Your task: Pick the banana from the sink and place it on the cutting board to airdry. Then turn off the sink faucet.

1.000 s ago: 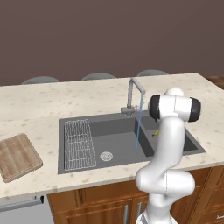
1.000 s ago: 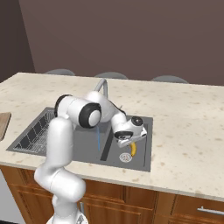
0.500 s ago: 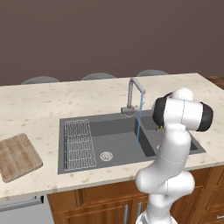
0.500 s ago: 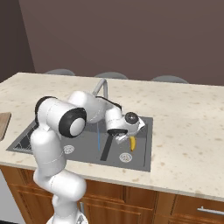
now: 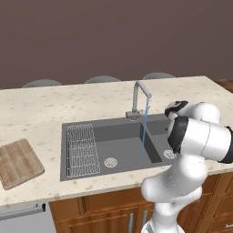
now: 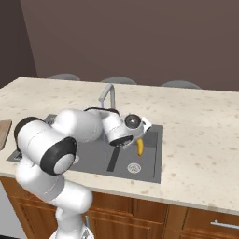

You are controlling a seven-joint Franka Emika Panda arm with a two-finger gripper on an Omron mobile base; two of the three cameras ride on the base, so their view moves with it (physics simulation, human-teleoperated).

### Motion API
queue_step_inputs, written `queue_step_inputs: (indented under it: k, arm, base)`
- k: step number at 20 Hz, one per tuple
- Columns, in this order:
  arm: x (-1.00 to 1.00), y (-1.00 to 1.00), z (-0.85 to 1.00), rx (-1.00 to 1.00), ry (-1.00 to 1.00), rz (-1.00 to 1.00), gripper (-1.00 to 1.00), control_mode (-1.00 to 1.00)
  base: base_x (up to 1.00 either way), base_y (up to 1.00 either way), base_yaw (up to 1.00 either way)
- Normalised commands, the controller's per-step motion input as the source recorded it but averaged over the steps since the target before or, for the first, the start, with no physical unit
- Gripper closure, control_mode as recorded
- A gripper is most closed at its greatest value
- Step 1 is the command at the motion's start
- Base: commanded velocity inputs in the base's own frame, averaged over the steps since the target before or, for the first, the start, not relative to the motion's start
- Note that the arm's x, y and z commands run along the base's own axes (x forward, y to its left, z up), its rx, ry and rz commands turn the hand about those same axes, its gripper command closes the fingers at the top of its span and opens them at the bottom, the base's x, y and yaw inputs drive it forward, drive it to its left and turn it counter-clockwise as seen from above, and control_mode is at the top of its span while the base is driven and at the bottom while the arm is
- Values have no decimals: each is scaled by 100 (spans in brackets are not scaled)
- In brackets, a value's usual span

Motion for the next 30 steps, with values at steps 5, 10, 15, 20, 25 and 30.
queue_step_inputs:
  k: [5, 10, 15, 20, 25, 30]
  arm:
    - [-36, -29, 71, 16, 5, -21, 100, -100]
    - [-17, -2, 98, 15, 4, -16, 100, -100]
    - [-17, 5, 96, 6, 7, -3, 100, -100]
    - [-53, 27, 34, -2, 3, 0, 100, -100]
    - [-77, 35, 3, 0, -16, 0, 100, -100]
    - [-69, 45, 33, 10, -1, -1, 100, -100]
  base:
    - [0, 0, 0]
    - [0, 0, 0]
    - [0, 0, 0]
    - [0, 0, 0]
    - [0, 0, 0]
    - [0, 0, 0]
